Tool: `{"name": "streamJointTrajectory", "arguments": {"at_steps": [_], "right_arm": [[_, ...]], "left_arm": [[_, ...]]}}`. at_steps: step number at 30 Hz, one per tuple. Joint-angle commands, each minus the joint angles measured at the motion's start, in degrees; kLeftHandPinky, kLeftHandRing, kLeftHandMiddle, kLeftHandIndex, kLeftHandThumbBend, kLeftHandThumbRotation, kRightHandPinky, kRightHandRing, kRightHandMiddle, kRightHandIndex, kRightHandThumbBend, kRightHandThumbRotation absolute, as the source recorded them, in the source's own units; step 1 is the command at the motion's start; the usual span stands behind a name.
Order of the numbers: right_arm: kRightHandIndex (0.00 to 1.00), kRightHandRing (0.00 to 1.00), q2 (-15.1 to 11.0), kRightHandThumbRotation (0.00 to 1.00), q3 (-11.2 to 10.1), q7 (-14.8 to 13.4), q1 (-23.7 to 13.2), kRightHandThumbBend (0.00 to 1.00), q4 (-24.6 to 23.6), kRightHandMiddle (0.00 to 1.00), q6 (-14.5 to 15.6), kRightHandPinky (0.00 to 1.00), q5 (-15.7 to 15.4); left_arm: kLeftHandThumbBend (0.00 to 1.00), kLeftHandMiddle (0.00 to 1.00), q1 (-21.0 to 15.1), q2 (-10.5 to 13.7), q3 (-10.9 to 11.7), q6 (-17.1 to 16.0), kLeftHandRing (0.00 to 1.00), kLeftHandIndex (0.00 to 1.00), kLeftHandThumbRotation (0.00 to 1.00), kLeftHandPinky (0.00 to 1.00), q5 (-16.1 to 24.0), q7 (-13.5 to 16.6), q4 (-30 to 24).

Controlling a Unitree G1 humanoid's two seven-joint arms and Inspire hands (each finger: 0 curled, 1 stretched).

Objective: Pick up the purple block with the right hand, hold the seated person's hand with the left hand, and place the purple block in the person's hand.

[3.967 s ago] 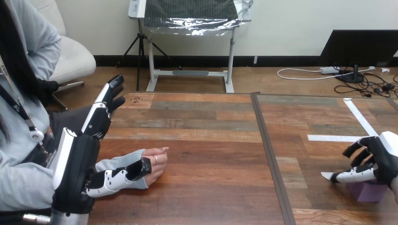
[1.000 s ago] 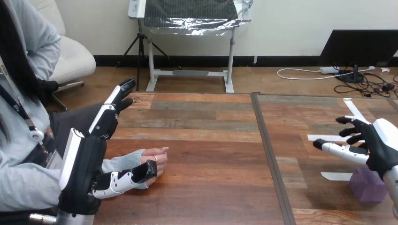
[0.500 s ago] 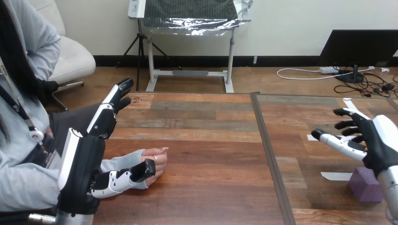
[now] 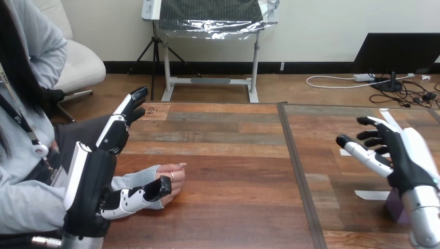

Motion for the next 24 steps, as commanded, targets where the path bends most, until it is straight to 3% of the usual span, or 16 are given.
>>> {"name": "streamJointTrajectory", "arguments": {"at_steps": [1,5,12,24], "right_arm": [[0.84,0.73,1.22,0.9,-1.18,-1.61,-2.22,0.87,-2.81,0.74,-2.03,0.68,0.85],[0.84,0.73,1.71,0.91,-1.15,-1.9,-2.35,0.88,-3.01,0.74,-2.45,0.68,0.87],[0.84,0.72,2.64,0.93,-1.44,-1.42,-2.87,0.91,-3.08,0.74,-3.1,0.67,1.39],[0.83,0.71,3.7,0.92,-1.06,-2.36,-3.52,0.88,-4.12,0.72,-4.45,0.66,0.95]], "left_arm": [[1.0,0.94,-3.35,0.55,0.28,-0.48,0.94,0.9,0.67,0.9,-1.39,-0.36,0.08],[1.0,0.94,-3.59,0.42,0.94,-1.13,0.93,0.9,0.68,0.89,-0.65,-0.05,0.51],[1.0,0.94,-3.69,0.68,0.23,-0.84,0.93,0.9,0.67,0.89,-2.18,-1.0,0.57],[1.0,0.93,-4.41,0.23,1.0,-1.65,0.92,0.9,0.68,0.88,-1.53,-0.73,1.56]]}}
